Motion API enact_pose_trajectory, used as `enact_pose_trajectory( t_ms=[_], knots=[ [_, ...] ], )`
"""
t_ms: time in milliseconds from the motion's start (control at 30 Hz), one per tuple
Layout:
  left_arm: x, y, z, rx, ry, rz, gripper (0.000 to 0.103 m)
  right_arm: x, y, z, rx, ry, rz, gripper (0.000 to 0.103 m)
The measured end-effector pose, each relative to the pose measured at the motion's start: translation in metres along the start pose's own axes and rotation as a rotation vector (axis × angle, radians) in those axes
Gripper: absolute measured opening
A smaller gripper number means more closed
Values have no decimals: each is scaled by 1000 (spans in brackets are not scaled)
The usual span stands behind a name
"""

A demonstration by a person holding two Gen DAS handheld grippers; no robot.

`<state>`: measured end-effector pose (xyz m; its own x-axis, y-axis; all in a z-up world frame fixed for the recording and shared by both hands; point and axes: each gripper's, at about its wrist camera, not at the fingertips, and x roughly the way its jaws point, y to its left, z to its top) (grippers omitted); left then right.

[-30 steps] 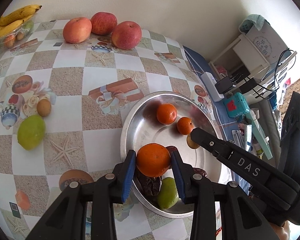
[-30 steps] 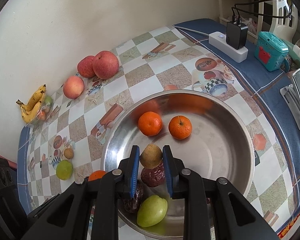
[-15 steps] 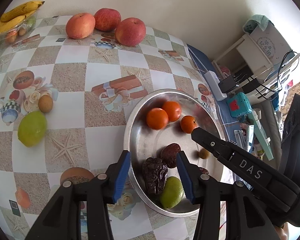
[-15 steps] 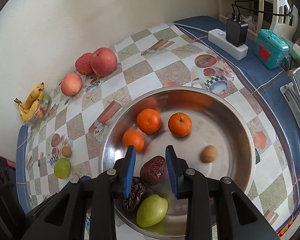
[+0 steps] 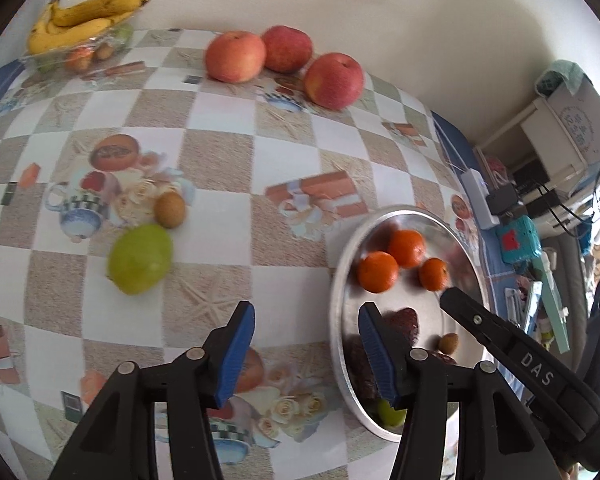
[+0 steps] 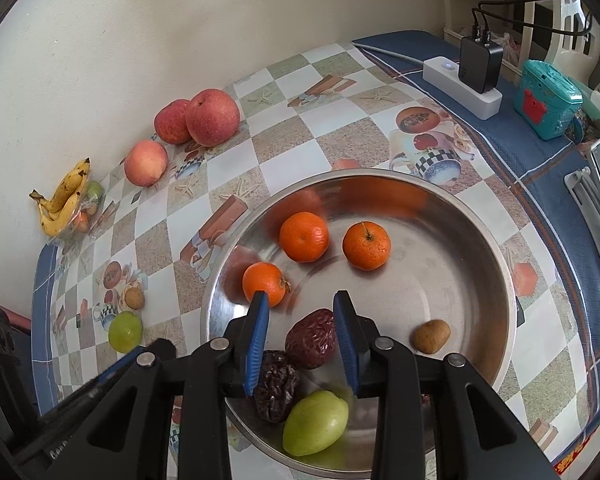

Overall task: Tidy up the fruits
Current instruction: 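Move both open grippers back from the bowl toward the green pear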

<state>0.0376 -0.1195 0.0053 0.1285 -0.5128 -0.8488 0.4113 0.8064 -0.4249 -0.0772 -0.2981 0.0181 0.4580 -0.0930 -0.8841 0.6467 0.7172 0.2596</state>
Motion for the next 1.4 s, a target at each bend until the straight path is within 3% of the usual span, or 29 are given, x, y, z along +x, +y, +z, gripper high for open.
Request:
enact_pose_trajectory(
  t_ms=[200, 400, 900, 967, 1000, 1033, 1067, 1100, 1167, 1400],
  knots=[
    [-13, 24, 8, -57, -42, 78, 59, 2, 16, -3, -52, 9, 15, 34],
    [-21, 38, 11, -108, -63, 99, 62, 1, 36, -8, -116, 11, 33, 34],
    [-18, 35, 10, -95, -46, 114, 68, 2, 42, -11, -137, 21, 33, 34],
    [-17, 36, 10, -93, -40, 119, 73, 3, 42, -11, -139, 23, 31, 34],
    [-16, 36, 10, -92, -37, 126, 83, 3, 42, -11, -139, 24, 29, 35],
    [-14, 36, 10, -91, -31, 141, 96, 4, 42, -11, -140, 26, 27, 38],
    [-13, 36, 9, -90, -24, 160, 102, 4, 43, -11, -140, 27, 25, 55],
    [-13, 39, 9, -97, -28, 184, 103, 6, 43, -11, -140, 28, 21, 76],
    [-10, 43, 9, -97, -20, 217, 103, 7, 41, -12, -144, 19, -21, 87],
    [-8, 50, 6, -108, -31, 274, 103, 13, 39, -14, -160, 15, -60, 90]
  ],
)
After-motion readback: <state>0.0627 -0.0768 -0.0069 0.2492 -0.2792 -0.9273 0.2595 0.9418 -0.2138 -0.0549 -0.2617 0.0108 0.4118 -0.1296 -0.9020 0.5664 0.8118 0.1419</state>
